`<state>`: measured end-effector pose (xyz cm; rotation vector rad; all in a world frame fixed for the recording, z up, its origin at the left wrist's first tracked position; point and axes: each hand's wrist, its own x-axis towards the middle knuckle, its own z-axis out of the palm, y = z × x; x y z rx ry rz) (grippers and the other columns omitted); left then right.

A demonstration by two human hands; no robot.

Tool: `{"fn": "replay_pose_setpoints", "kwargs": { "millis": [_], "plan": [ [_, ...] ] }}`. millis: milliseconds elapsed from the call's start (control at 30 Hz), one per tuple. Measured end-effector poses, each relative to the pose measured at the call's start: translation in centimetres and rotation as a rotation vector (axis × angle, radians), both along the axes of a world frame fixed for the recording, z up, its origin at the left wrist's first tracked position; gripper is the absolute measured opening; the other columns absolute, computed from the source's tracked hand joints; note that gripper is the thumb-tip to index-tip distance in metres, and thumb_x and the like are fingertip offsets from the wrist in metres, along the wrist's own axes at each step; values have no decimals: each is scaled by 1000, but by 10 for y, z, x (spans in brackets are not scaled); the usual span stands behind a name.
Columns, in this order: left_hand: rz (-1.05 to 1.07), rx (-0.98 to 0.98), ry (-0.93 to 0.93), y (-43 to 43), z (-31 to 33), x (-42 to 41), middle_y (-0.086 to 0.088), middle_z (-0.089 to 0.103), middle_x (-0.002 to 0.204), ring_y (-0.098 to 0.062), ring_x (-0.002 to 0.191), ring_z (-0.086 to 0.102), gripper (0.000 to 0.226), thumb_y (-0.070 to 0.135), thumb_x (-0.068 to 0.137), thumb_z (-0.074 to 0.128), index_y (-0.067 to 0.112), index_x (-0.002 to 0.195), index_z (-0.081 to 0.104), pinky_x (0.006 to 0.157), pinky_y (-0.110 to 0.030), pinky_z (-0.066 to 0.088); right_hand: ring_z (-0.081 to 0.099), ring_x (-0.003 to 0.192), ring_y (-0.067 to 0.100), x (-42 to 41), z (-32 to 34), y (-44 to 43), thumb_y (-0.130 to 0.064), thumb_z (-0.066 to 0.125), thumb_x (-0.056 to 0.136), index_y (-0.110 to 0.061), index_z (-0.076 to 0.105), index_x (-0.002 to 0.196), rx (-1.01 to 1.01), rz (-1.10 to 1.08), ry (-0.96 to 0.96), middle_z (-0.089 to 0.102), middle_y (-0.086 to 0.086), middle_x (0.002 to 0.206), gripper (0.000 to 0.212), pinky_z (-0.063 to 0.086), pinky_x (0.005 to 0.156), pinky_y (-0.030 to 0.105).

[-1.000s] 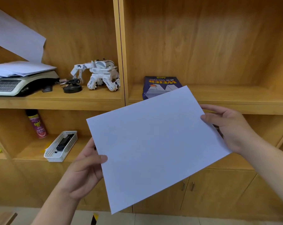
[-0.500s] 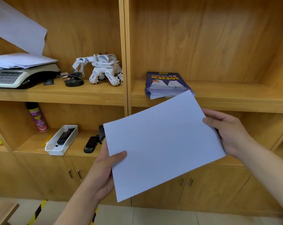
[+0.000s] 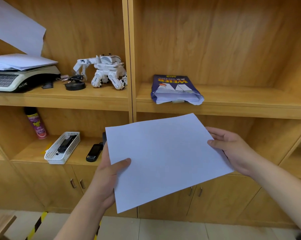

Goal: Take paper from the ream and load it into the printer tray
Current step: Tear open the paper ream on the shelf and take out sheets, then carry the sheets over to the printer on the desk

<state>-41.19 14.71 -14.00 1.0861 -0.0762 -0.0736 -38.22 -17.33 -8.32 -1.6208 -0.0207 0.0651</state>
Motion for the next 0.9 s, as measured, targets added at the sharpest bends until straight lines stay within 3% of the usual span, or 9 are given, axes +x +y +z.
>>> {"fn": "replay_pose_setpoints", "kwargs": {
  "millis": [267,400,500,533,700,900],
  "plan": [
    [6,22,-51,-19,6,6,-6,65,129,-41,108,68,71,2,75,65,42,133,53,80,-61,57,72,100,26,-7,17,-21,2,54,92,-24,62,125,57,16,-24,73,-1,118,42,55,83,40],
    [78,-34,-17,-35,9,7,-4,64,131,-43,112,64,70,-5,84,63,43,134,52,84,-67,54,71,96,16,-9,20,-31,-21,56,84,-20,75,109,391,28,4,73,2,117,32,56,76,29],
    [139,-83,-22,-56,13,7,-4,63,132,-43,115,62,68,-8,91,55,43,135,51,88,-71,50,64,111,24,-10,5,-28,-36,58,83,-16,70,120,716,38,27,66,6,129,43,49,94,43],
    [158,-93,-31,-64,15,8,-4,62,133,-42,116,62,68,-8,91,55,43,135,51,88,-71,50,62,115,25,-10,-2,-24,-38,57,85,-18,64,127,753,39,24,64,6,132,47,48,93,46],
    [285,-98,-41,-123,21,9,0,64,129,-39,116,62,68,-12,92,52,42,134,50,89,-73,48,65,107,22,-12,-26,-8,-20,58,87,-19,58,131,837,-68,35,67,5,129,43,53,82,43],
    [358,-5,3,-205,20,10,13,68,120,-23,109,67,72,-9,96,51,50,136,44,84,-50,59,67,102,20,-27,-43,-44,-9,58,90,-23,62,125,790,-228,-29,71,1,122,38,52,77,39]
  ]
}}
